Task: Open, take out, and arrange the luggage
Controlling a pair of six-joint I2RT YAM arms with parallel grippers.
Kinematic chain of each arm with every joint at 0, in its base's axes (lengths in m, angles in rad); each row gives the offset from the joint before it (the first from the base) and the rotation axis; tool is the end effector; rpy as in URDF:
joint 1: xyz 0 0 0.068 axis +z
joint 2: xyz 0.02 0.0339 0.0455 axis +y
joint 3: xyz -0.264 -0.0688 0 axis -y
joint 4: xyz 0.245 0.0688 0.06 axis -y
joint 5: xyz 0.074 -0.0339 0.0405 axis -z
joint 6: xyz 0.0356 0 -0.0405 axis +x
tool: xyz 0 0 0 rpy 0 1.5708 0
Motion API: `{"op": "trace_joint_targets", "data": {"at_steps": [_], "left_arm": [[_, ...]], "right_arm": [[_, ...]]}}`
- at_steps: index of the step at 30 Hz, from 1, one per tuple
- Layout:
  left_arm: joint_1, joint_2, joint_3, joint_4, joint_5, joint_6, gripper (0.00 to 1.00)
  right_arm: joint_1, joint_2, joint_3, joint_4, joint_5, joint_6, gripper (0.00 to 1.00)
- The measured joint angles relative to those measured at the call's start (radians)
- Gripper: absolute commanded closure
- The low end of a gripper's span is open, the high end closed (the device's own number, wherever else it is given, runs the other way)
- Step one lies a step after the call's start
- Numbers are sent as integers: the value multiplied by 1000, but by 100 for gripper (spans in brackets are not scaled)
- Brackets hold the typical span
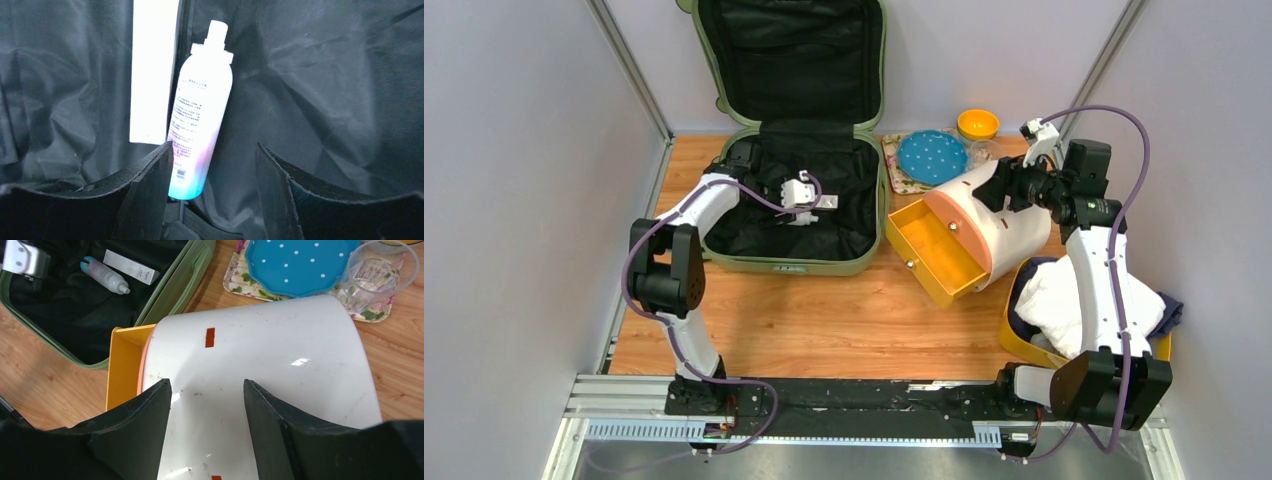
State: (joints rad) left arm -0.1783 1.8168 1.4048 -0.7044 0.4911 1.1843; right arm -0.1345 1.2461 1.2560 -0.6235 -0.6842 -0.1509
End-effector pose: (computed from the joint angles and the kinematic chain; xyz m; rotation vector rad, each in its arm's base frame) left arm 0.3701 -0.0838 0.2317 1.6882 1.8519 -0.2705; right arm 0.2639 -0.0130 0.3676 -0.3951 2.0444 0.5706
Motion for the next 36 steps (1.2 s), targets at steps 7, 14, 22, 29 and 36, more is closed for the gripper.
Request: {"op": "trace_joint_targets", "data": {"at_steps": [7, 14, 22, 29, 36], "left_arm": [[-32, 96, -25, 106, -87, 82, 40], [-39, 160, -26, 222, -127, 130, 47], [-39, 170, -7, 207, -107, 143, 86], [-64, 151, 50, 132, -40, -103, 100], [-124, -87, 20, 131, 85, -387, 100]], "right_arm": [[0, 2, 15, -31, 7, 0, 38], [0, 2, 22, -45, 14, 1, 38], [0, 2, 27, -55, 22, 1, 38], [0, 2, 28, -56, 23, 1, 38], [0, 2, 28, -56, 21, 1, 38]]}}
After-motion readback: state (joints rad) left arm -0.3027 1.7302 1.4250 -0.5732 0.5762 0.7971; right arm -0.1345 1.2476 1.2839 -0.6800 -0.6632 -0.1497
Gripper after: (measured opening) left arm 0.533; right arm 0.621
